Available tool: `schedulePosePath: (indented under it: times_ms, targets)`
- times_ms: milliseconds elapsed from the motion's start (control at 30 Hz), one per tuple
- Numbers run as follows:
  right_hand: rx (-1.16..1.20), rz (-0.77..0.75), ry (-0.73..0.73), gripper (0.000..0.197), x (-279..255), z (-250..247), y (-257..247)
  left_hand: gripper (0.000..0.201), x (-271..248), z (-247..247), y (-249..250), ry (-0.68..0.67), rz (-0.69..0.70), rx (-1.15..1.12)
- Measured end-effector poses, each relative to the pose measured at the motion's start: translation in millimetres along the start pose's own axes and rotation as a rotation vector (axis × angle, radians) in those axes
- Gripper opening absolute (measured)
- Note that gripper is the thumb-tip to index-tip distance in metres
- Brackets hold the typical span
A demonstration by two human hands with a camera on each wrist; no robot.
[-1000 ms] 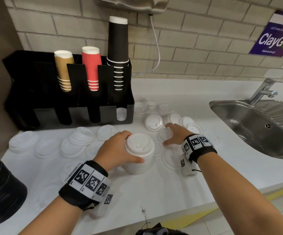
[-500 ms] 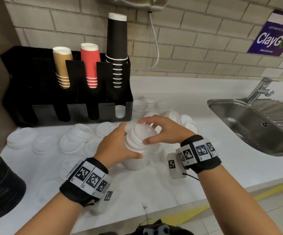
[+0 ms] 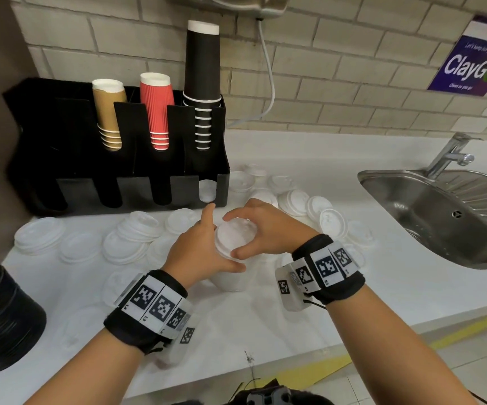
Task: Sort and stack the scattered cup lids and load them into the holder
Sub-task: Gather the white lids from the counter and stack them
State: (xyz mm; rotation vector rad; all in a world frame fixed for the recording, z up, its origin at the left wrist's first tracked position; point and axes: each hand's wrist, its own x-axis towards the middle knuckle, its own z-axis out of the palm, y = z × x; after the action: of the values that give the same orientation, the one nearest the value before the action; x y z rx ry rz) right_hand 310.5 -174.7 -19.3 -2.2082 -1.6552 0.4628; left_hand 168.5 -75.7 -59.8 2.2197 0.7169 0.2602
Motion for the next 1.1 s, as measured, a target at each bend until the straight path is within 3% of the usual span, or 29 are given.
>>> schedulePosePath:
  times_ms: [200, 433, 567, 700, 867, 1100]
  targets:
    - [-0.043, -0.009, -0.019, 0.070, 2.5, -1.4, -5.6, 0.126, 1.1, -0.4, -0.1, -0.007, -0.008, 0.023]
    - [0.099, 0.012, -0.061, 0.066, -1.0, -5.4, 4.9, 0.083, 3.4, -3.0, 2.0, -0.008, 0.031, 0.039]
    - [0.381, 0.112, -0.037, 0.047, 2.4, -16.7, 30.4, 0.072, 5.7, -5.5, 4.2, -0.014, 0.024, 0.074]
    - [0.252, 0.322, 0.114, 0.035, 14.6, -29.3, 77.4, 0.074, 7.3, -6.3, 3.6, -0.028, 0.016, 0.088]
    - [0.111, 0.531, 0.096, 0.046, 39.1, -38.9, 117.3, 0.078, 9.8, -7.5, 3.4, -0.048, 0.001, 0.113]
    - [-0.227, 0.410, -0.079, 0.090, 85.6, -15.3, 96.8, 0.079, 10.2, -9.4, 4.8, -0.071, -0.003, 0.118]
